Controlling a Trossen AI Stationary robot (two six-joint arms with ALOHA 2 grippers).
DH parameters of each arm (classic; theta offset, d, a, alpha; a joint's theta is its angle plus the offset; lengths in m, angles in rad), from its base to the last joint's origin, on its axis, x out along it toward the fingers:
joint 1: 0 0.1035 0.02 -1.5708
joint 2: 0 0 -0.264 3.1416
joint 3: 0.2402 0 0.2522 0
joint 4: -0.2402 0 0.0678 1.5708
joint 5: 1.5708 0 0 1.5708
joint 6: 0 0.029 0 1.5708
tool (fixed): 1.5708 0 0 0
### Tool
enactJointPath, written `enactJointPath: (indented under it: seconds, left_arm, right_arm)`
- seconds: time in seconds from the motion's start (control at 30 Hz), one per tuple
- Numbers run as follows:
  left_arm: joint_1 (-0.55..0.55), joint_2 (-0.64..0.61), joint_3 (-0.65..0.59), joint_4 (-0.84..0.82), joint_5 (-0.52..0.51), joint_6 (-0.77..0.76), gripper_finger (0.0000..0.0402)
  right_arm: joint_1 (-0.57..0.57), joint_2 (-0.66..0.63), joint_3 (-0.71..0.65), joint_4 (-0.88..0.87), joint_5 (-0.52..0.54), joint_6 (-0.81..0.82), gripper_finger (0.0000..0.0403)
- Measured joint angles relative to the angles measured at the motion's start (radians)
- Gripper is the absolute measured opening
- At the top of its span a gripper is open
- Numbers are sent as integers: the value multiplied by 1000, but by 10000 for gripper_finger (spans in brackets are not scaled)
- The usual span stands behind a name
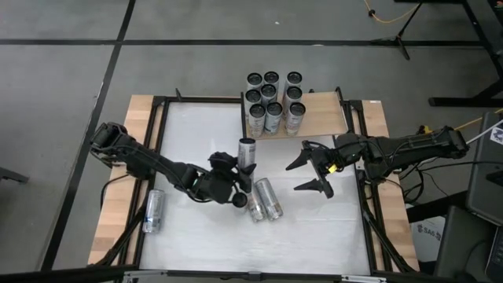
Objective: Place canned beverage on shelf
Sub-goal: Put the orange soda can on the shelf
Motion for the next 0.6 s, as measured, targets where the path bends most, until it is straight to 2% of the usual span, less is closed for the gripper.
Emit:
enactJointPath:
  seconds: [0.2, 0.43, 0.6]
  left_arm:
    - [5, 0, 0, 99, 6, 137, 236]
    - [5, 0, 0, 160, 9, 223, 236]
    - [5, 0, 0, 203, 12, 320, 236]
  right_arm:
    - [0, 0, 0, 0, 85, -26, 324]
    - [0, 0, 0, 0, 251, -26, 393]
    - [0, 0, 0, 0, 431, -26, 376]
